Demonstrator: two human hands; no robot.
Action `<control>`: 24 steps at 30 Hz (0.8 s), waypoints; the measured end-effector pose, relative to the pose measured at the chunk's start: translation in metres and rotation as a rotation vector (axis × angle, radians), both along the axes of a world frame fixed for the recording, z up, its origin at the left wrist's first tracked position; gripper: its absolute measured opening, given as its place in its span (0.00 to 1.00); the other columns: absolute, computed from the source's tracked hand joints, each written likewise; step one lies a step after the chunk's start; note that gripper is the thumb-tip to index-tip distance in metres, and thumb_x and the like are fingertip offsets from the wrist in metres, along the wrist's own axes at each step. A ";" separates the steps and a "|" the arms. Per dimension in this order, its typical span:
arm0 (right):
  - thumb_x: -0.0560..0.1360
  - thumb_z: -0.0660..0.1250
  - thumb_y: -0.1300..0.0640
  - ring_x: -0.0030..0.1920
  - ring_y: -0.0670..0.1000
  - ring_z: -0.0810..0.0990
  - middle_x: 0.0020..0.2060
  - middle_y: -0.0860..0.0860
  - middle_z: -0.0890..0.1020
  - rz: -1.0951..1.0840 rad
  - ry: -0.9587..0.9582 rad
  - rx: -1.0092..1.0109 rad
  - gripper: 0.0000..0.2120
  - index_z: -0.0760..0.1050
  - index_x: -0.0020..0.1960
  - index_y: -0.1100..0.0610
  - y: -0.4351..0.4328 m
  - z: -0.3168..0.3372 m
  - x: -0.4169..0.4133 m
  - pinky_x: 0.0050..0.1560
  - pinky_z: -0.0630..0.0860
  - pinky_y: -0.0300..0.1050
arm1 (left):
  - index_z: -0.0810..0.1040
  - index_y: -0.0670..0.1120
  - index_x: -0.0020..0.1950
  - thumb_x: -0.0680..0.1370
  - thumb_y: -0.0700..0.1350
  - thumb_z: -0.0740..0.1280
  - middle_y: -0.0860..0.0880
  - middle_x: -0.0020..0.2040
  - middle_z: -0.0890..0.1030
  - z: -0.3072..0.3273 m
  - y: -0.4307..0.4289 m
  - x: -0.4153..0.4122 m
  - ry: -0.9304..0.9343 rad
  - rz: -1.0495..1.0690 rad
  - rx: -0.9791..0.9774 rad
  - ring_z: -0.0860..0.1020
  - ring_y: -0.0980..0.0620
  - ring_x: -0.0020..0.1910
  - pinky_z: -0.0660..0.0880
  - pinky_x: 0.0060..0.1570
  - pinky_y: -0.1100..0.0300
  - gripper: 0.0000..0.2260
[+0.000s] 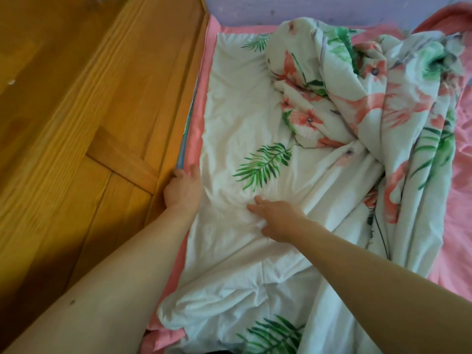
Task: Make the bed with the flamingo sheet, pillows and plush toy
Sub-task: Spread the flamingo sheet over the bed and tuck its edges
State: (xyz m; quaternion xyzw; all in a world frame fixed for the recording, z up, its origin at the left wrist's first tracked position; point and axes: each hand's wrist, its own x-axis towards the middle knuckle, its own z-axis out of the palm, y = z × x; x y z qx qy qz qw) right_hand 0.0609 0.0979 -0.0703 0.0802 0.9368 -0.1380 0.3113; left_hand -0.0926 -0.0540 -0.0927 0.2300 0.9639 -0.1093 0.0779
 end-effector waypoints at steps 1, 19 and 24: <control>0.79 0.60 0.57 0.71 0.56 0.66 0.77 0.46 0.49 0.003 0.003 0.009 0.31 0.50 0.77 0.45 0.000 0.000 0.000 0.65 0.70 0.51 | 0.57 0.47 0.73 0.80 0.37 0.52 0.36 0.60 0.69 0.001 0.000 0.003 0.016 0.000 -0.007 0.76 0.39 0.50 0.69 0.37 0.54 0.22; 0.77 0.61 0.60 0.70 0.52 0.67 0.73 0.45 0.65 -0.142 0.120 -0.179 0.23 0.68 0.70 0.43 0.029 -0.004 -0.012 0.70 0.64 0.49 | 0.76 0.43 0.62 0.75 0.32 0.59 0.47 0.61 0.77 0.046 0.039 -0.018 -0.023 -0.093 -0.362 0.77 0.46 0.59 0.71 0.48 0.59 0.17; 0.77 0.58 0.64 0.70 0.49 0.68 0.74 0.42 0.63 -0.215 0.359 -0.055 0.25 0.68 0.69 0.43 0.074 0.012 -0.041 0.65 0.70 0.47 | 0.76 0.42 0.59 0.75 0.32 0.58 0.42 0.58 0.71 0.060 0.102 -0.036 -0.018 -0.278 -0.013 0.74 0.42 0.57 0.70 0.46 0.54 0.16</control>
